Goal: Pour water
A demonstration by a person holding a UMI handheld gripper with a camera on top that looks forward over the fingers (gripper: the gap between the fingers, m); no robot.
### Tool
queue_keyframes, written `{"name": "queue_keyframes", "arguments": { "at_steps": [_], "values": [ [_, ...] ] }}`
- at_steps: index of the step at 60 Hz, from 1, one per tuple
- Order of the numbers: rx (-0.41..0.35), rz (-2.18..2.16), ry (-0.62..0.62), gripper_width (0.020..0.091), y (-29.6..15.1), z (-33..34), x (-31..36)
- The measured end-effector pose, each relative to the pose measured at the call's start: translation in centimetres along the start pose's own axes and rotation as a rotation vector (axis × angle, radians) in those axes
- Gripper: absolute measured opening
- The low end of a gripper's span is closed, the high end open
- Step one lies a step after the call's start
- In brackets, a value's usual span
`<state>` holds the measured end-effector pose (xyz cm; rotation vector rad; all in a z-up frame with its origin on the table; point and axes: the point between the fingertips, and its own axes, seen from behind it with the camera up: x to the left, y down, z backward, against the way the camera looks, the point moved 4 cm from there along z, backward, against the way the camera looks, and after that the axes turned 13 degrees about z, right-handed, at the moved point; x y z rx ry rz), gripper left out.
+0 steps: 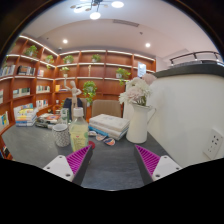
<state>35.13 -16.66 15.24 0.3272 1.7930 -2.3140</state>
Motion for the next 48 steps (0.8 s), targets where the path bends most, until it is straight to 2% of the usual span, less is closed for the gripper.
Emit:
{"name": "queue_keyframes", "arguments": {
  "at_steps": [19,33,48],
  "values": [
    [-0.086,-0.098,-0.169,0.0855,0.8,-4.7,11.2],
    [-0.132,-0.055,-0.079,0.0852,-0.7,-9.7,11.9],
    [-0.155,-0.055,-0.059,0.0633,-1.8,-12.6,12.0]
  ]
}}
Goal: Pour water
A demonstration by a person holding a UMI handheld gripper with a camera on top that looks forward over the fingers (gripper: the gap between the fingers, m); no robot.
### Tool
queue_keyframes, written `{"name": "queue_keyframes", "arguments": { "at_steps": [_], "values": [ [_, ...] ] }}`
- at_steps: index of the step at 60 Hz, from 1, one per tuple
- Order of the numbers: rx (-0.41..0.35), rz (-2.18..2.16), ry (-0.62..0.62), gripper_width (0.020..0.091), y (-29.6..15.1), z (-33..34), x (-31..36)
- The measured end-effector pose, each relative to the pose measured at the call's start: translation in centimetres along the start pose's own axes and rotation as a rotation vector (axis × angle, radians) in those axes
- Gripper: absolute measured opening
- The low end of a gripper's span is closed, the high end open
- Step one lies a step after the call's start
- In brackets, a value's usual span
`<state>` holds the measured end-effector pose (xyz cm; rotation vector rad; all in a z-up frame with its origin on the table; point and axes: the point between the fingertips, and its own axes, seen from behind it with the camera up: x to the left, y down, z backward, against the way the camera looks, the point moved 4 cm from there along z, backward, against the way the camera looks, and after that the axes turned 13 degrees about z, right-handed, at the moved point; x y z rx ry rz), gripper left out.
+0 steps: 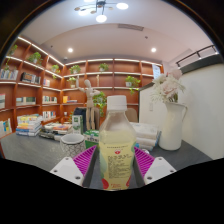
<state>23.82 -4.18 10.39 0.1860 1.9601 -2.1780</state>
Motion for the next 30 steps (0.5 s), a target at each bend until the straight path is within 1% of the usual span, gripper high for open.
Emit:
{"name": "queue_keyframes", "arguments": {
  "at_steps": [2,4,8,9,10,13,15,16,30],
  "values": [
    [0.001,0.006,0.009,0.0594,0.04,-0.16,-0.16],
    [0.0,0.018,0.017,0.053,0.1,-0.3,-0.29],
    [-0.008,0.009,0.016,0.0498,0.12,-0.43,-0.32],
    [-0.01,0.002,0.018,0.0473,0.11,-0.4,-0.39],
    [-0.011,-0.002,0.02,0.0472,0.15,-0.29,-0.28],
    [-0.015,0.006,0.025,0.0417,0.15,-0.34,-0.35],
    [-0.016,0.008,0.036,0.0408,0.07,-0.61,-0.68],
    [-0.015,0.008,0.043,0.0374,0.19,-0.53,-0.66],
    [-0.005,0.01,0.079,0.0372,0.21,-0.04,-0.47]
  ]
}}
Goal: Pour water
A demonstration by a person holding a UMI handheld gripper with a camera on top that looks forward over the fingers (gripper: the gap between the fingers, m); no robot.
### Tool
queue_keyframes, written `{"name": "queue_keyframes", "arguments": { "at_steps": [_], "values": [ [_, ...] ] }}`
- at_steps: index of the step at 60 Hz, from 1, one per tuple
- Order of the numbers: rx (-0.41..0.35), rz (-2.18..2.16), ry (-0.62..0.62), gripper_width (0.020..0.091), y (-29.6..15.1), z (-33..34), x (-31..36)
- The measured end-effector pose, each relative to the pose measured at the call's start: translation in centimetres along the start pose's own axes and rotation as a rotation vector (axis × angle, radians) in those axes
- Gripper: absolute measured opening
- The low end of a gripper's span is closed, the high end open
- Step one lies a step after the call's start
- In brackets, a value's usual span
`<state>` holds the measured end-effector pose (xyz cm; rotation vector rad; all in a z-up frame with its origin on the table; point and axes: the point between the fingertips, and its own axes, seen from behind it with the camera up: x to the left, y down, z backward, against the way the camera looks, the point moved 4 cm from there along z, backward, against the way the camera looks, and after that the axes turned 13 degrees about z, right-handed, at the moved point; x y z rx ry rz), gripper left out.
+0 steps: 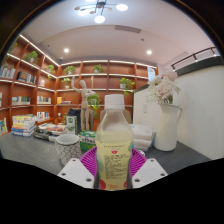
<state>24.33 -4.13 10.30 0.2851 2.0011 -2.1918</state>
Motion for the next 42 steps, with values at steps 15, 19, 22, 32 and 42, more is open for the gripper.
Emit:
{"name": "queue_keyframes", "arguments": {
  "at_steps": [15,19,22,32,42],
  "values": [
    [0.117,0.274,-0.029,0.0375,-0.2,-1.9,-0.8],
    [0.147,0.463,-0.019,0.0375,-0.3,-3.0,-1.5],
    [0.165,0.612,0.003,0.0374,-0.5,-3.7,-1.7],
    [0.143,1.093,0.058,0.0374,-2.2,-6.3,-1.8],
    [0.08,1.45,0.085,0.0373,-5.1,-7.6,-0.5]
  ]
}}
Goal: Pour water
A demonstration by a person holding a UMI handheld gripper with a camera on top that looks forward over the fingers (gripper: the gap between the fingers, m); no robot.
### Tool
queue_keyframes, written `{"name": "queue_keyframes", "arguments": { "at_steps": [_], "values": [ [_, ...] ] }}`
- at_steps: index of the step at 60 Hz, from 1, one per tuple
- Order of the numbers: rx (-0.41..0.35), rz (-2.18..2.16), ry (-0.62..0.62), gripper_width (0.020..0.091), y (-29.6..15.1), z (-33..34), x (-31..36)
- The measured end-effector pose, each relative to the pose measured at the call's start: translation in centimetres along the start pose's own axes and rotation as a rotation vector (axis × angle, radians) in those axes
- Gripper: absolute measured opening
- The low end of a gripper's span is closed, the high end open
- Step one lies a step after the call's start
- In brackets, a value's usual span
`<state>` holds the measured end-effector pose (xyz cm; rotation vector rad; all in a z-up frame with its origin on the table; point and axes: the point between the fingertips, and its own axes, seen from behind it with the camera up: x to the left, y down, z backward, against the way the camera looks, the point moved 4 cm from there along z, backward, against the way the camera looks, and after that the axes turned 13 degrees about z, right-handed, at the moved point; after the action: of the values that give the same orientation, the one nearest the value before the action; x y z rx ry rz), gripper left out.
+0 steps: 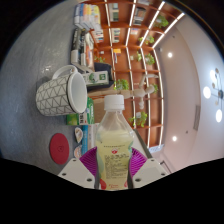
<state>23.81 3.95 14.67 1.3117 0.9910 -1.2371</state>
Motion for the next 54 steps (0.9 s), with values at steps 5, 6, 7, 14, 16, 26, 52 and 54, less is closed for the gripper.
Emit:
{"name": "queue_keyframes", "arguments": {
  "at_steps": [5,6,7,14,16,26,52,54],
  "values": [
    [-0.017,0.159,0.023,0.0372,-1.0,-0.7,-0.5],
    [-0.018,0.192,0.027,0.0373,-1.2,-0.8,-0.5],
    [-0.019,0.224,0.033,0.0373,-1.3,-0.9,-0.6],
    [-0.022,0.455,0.091,0.0372,-2.3,-1.4,-1.6],
    [-0.018,0.533,0.112,0.0371,-2.4,-1.5,-2.1],
    [-0.029,0.779,0.179,0.0375,-3.7,-1.9,-3.7],
    [-0.055,0.203,0.094,0.0374,-2.0,-0.4,-4.0],
    [-0.06,0.056,0.061,0.0374,-1.7,-0.1,-3.9]
  ]
}}
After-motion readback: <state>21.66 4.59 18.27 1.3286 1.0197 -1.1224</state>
